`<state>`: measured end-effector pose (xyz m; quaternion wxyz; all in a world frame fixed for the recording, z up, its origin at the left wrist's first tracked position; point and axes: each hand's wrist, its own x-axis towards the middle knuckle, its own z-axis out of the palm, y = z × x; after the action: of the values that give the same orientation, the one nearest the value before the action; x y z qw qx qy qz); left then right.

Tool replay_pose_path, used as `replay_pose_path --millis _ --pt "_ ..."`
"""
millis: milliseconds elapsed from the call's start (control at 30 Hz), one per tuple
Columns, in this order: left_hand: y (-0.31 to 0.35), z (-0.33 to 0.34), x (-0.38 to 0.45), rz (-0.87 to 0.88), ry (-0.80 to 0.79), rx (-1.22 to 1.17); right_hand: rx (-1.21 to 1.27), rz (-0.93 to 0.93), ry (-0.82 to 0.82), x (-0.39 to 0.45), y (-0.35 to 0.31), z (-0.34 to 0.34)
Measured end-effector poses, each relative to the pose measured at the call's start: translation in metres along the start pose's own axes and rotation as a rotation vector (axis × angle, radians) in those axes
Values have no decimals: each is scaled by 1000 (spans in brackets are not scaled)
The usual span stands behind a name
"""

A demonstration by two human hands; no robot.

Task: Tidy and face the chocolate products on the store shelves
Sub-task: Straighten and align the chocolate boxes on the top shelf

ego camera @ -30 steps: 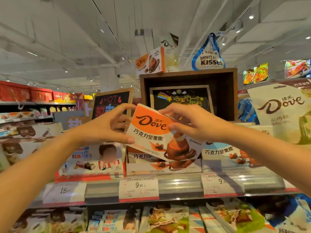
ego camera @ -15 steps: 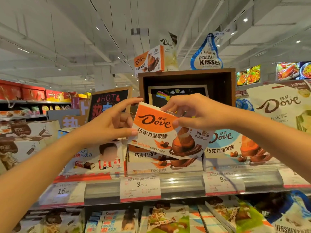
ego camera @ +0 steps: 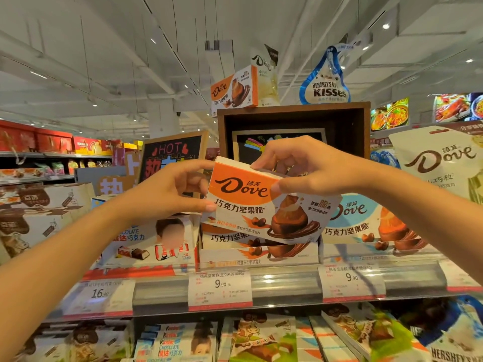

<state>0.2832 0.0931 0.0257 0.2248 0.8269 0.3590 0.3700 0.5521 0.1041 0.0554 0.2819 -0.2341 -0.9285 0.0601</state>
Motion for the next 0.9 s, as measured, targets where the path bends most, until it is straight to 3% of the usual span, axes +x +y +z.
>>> replay_pose_path --millis 433,600,800,900 --pt "0 -1 -1 1 33 -6 184 21 5 2 6 -3" --pt "0 -4 2 -40 -22 17 191 53 25 3 7 -7" --pt "-5 -6 2 -16 -96 391 86 47 3 13 2 2" --pt "-6 -5 0 6 -84 435 33 46 -34 18 2 9"
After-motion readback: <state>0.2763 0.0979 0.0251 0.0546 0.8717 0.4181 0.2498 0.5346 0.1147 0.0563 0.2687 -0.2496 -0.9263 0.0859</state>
